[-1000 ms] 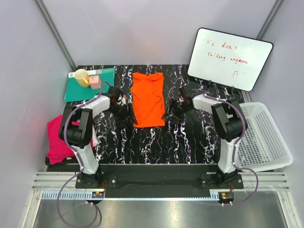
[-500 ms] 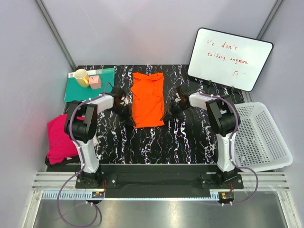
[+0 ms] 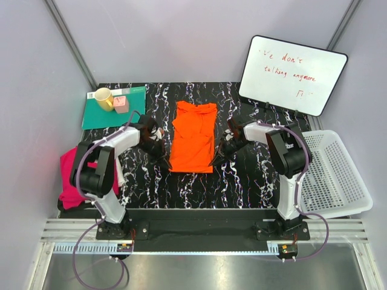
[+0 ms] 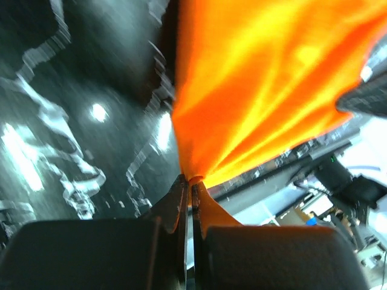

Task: Fold and stack the t-shirts
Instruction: Grab one side of the 2/3 rectangular tshirt with both arms, then fold the long partially folded tshirt into a neat square, then smooth out wrinkles on the folded tshirt

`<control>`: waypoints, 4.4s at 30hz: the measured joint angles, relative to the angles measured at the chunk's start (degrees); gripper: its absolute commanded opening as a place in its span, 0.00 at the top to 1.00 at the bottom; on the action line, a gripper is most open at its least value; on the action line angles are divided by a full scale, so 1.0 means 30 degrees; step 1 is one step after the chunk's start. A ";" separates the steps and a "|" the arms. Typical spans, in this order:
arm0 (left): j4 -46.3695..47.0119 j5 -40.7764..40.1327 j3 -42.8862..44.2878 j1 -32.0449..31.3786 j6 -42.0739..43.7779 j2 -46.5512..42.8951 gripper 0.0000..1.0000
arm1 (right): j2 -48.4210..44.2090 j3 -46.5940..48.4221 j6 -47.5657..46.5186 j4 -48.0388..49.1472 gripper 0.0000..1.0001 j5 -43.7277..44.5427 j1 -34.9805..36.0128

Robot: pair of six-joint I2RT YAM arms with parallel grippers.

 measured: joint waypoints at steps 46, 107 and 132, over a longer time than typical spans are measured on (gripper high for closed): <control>0.3548 0.1202 2.0407 0.1559 0.0699 1.2291 0.01 | 1.3733 2.6869 -0.1603 -0.1100 0.50 0.3366 -0.2747; -0.1661 -0.0707 0.8488 0.1610 0.2900 0.1173 0.01 | 0.9653 2.0750 -0.9449 -0.5894 1.00 1.4557 0.1137; -0.1654 -0.0335 0.7257 0.0117 0.4925 0.0386 0.01 | 0.3898 1.2123 -0.9260 -1.0433 1.00 2.0174 0.4736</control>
